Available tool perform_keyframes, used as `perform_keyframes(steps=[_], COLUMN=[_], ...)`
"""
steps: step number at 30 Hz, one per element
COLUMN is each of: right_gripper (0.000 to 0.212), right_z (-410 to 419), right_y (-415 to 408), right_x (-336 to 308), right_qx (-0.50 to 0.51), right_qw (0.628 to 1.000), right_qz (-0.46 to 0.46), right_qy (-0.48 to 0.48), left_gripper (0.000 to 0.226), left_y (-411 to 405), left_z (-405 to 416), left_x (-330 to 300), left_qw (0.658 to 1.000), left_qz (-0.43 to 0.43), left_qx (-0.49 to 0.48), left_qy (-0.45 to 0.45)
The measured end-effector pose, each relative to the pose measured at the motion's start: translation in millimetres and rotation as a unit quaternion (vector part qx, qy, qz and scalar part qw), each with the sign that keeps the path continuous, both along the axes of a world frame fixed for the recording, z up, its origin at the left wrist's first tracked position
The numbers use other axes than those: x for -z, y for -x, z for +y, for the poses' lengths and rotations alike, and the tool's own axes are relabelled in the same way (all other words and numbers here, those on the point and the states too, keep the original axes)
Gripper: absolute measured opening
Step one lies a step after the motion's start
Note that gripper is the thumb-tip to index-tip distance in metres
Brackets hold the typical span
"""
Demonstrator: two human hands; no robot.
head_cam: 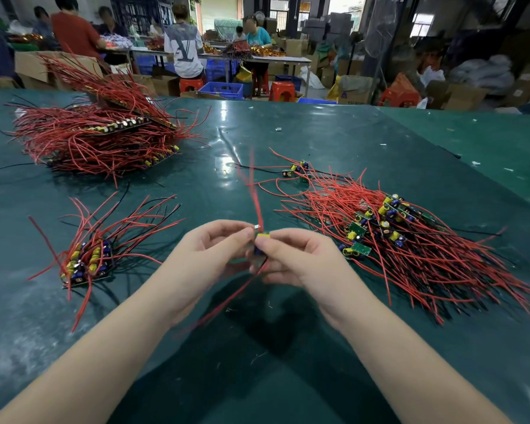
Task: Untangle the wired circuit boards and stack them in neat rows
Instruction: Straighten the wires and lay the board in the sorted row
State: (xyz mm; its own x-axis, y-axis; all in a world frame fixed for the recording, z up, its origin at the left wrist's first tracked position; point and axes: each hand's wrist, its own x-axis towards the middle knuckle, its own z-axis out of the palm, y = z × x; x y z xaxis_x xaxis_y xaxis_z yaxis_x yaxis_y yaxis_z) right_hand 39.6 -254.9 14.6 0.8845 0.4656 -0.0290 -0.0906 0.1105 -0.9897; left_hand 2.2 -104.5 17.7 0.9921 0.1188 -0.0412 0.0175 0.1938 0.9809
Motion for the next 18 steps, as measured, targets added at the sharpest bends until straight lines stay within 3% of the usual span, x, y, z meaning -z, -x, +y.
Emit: perform_keyframes(steps=[5,10,18], right_gripper=[0.042,0.025,0.019], right_z=[-3.6,-2.9,-4.5], right_y=[-6.2,-5.6,-4.4], right_x=[-1.4,0.5,-2.5], right_qx=[0.070,0.027,-0.001], right_qw=[0.997,0.997,0.996], right_qz=[-0.005,0.021,0.019], right_qy=[-0.022,-0.063,-0.085], left_gripper=[0.032,0.038,0.029], left_y=[2.3,4.9,2.3], left_z=[-5.7,-1.5,-0.6], left_x=[-1.0,-1.3,-0.2], left_qw=[0.993,0.988,0.966], left_qz=[0.087,0.090,0.148], left_qx=[0.076,0.126,0.182], left_qy=[-0.016,-0.026,0.106])
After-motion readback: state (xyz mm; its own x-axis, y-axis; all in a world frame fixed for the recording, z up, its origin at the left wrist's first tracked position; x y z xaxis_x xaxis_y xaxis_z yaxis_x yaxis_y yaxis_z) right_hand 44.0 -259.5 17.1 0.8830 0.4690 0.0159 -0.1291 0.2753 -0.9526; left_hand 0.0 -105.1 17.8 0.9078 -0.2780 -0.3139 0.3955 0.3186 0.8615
